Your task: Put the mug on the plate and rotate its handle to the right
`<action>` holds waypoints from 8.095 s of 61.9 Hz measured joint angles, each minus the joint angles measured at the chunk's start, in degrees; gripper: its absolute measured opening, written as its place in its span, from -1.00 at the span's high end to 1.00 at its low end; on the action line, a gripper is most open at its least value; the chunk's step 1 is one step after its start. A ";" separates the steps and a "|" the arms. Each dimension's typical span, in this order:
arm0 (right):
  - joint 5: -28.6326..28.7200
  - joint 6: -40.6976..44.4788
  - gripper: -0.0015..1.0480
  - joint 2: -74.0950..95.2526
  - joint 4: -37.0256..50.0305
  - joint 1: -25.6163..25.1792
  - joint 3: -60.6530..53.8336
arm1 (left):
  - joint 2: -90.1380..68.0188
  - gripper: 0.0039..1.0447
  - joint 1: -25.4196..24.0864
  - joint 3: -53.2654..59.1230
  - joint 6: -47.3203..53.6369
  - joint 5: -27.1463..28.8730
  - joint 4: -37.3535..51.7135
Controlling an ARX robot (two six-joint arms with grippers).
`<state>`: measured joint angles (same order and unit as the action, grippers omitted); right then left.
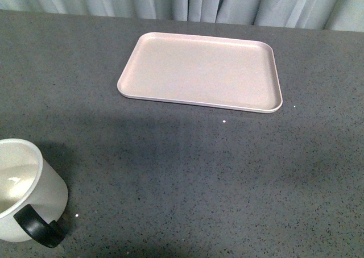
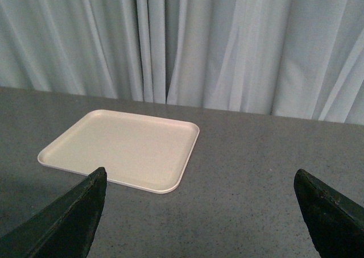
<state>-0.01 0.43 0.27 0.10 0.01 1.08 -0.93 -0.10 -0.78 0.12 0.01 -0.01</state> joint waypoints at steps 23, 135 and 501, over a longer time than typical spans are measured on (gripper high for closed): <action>0.00 -0.02 -0.82 0.00 0.00 0.00 0.00 | 0.00 -0.83 0.00 0.00 0.00 0.00 0.00; 0.02 -0.02 -0.82 0.00 -0.02 0.00 0.00 | -72.61 -0.83 -9.66 -25.33 19.91 -16.63 -4.11; 0.02 -0.02 -0.82 0.00 -0.02 0.00 0.00 | -33.83 0.98 0.26 0.00 -0.42 -0.02 33.92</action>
<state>0.01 0.40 0.27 0.08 0.01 1.08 -34.76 0.16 -0.78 -0.30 -0.01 33.91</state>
